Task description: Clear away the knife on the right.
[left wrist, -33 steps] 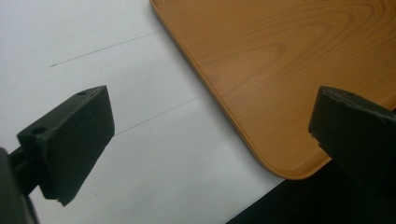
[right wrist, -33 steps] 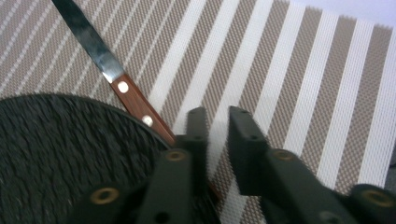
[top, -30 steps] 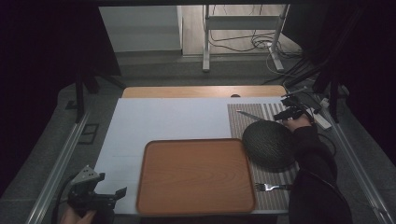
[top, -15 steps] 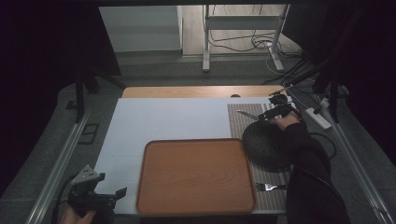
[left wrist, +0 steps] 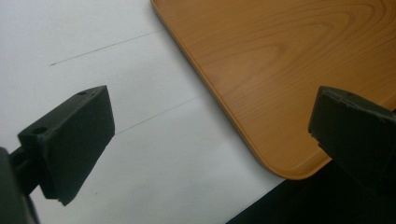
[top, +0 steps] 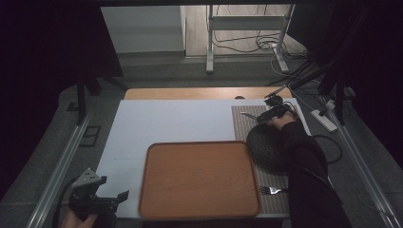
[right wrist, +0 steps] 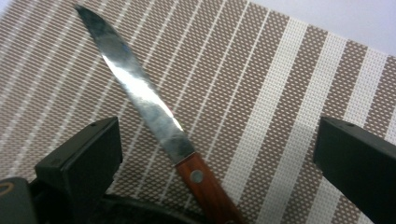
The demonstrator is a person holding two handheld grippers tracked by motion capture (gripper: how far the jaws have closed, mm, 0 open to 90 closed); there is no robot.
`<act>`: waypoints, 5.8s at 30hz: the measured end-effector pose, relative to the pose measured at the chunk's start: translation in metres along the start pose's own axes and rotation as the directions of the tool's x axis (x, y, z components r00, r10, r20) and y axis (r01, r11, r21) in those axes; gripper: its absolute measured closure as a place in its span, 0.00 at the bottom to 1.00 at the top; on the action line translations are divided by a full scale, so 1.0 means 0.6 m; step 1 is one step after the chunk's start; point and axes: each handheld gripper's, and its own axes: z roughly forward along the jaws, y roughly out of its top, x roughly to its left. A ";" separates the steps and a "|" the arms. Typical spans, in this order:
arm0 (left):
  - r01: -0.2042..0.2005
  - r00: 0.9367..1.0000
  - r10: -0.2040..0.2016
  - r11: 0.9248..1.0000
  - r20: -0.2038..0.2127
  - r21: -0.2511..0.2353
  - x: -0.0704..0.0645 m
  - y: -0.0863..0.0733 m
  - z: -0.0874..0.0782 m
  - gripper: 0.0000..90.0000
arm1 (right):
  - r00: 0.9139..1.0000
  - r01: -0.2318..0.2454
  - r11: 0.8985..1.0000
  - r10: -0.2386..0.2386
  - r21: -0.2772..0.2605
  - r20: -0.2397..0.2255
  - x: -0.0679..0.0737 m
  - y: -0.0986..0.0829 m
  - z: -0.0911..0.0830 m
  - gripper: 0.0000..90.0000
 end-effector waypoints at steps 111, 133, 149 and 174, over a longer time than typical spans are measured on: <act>-0.008 1.000 0.008 1.000 -0.002 -0.001 -0.002 0.001 0.000 0.01 | 0.963 0.171 0.979 -0.190 -0.110 -0.191 0.164 -0.158 -0.142 0.86; -0.013 1.000 0.013 1.000 -0.005 0.005 -0.002 0.002 0.002 0.01 | 0.935 0.230 0.967 -0.251 -0.112 -0.251 0.253 -0.208 -0.164 0.86; -0.014 1.000 0.014 1.000 -0.007 0.009 -0.003 0.003 0.003 0.01 | 0.901 0.300 0.946 -0.324 -0.126 -0.288 0.333 -0.217 -0.164 0.86; -0.023 1.000 0.023 1.000 -0.010 0.016 -0.005 0.004 0.004 0.01 | 0.853 0.410 0.902 -0.431 -0.131 -0.294 0.366 -0.202 -0.148 0.99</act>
